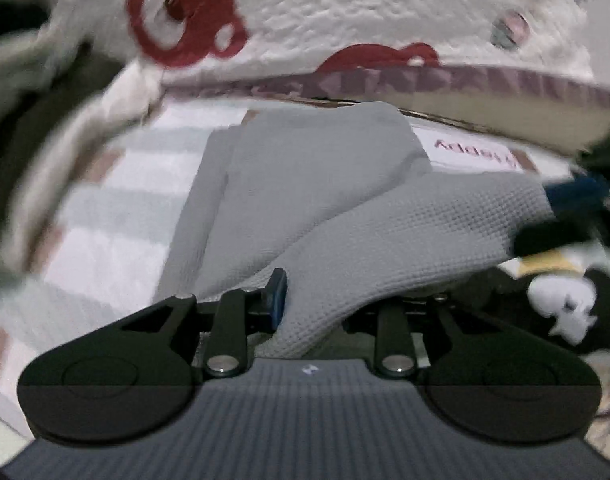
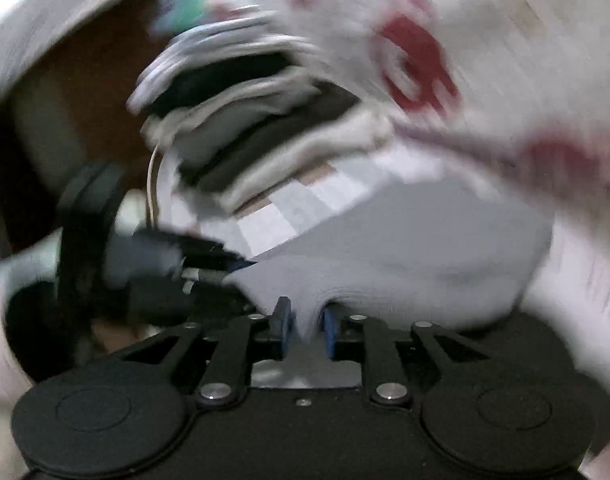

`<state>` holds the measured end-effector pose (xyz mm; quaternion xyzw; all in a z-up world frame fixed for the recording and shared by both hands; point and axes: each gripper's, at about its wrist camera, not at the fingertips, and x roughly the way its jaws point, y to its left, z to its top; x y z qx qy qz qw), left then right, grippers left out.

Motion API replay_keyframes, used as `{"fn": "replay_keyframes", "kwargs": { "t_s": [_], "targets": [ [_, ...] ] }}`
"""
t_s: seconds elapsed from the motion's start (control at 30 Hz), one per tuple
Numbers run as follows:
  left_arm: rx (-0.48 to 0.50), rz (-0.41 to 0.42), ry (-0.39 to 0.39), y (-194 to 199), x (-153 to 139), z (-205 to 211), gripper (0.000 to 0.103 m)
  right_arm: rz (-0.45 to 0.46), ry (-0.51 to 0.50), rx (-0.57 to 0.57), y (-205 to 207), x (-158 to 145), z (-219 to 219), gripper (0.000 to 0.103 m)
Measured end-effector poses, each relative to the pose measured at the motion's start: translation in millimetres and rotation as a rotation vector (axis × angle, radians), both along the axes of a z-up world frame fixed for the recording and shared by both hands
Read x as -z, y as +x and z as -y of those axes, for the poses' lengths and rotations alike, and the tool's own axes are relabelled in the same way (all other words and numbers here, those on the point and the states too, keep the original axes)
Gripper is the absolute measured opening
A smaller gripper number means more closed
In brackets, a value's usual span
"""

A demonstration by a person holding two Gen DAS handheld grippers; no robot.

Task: Fold clothes
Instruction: 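Grasp the shirt edge with the right gripper while the left gripper grasps it too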

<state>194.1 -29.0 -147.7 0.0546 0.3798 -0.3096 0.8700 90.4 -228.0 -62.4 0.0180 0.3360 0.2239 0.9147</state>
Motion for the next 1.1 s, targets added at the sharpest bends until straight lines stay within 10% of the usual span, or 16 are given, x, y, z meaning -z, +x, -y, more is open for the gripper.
{"fn": "replay_keyframes", "kwargs": {
  "t_s": [0.37,0.73,1.0,1.1],
  "targets": [
    [-0.062,-0.169,-0.171,20.5,8.2,-24.2,0.026,0.345,-0.841,-0.196,-46.8,52.8,-65.0,0.06],
    [0.004,-0.084,-0.109,10.4,1.0,-13.7,0.026,0.462,-0.989,-0.138,-37.0,78.2,-75.0,0.061],
    [0.017,-0.058,-0.122,3.2,-4.9,-12.5,0.024,0.524,-0.9,-0.18,-31.4,72.9,-70.1,0.059],
    [0.028,-0.05,-0.116,-0.9,-6.8,-10.4,0.024,0.482,-0.8,-0.182,-27.4,69.2,-70.0,0.037]
  ]
}}
